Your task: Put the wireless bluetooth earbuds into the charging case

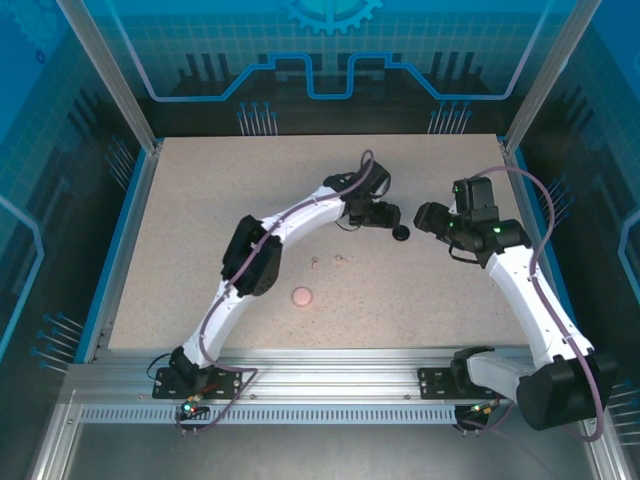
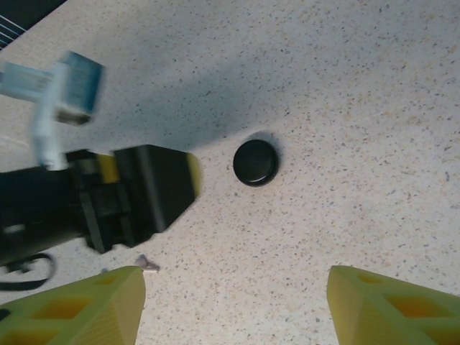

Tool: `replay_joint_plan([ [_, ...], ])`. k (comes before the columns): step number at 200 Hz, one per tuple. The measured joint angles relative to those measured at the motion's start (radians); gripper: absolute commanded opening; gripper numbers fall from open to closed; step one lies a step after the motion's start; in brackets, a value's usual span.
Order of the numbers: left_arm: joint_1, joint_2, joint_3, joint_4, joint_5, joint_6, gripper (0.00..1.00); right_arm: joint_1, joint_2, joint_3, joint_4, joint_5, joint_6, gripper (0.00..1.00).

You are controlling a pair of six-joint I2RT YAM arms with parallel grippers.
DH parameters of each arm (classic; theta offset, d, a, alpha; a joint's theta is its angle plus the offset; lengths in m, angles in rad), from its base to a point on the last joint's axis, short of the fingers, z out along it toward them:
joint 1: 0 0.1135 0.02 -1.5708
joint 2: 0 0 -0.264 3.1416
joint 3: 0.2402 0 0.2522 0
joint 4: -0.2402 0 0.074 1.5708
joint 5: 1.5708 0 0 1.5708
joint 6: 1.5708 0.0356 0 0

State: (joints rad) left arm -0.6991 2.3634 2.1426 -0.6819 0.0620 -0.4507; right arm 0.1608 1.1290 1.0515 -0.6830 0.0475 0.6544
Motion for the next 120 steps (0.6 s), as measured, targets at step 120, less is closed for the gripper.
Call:
replay_joint_plan([
  [120,0.016,-0.883,-0.941,0.387,-0.393,0.138,0.99,0.266,0.047,-0.077,-0.003,0.063,-0.036,1.00],
])
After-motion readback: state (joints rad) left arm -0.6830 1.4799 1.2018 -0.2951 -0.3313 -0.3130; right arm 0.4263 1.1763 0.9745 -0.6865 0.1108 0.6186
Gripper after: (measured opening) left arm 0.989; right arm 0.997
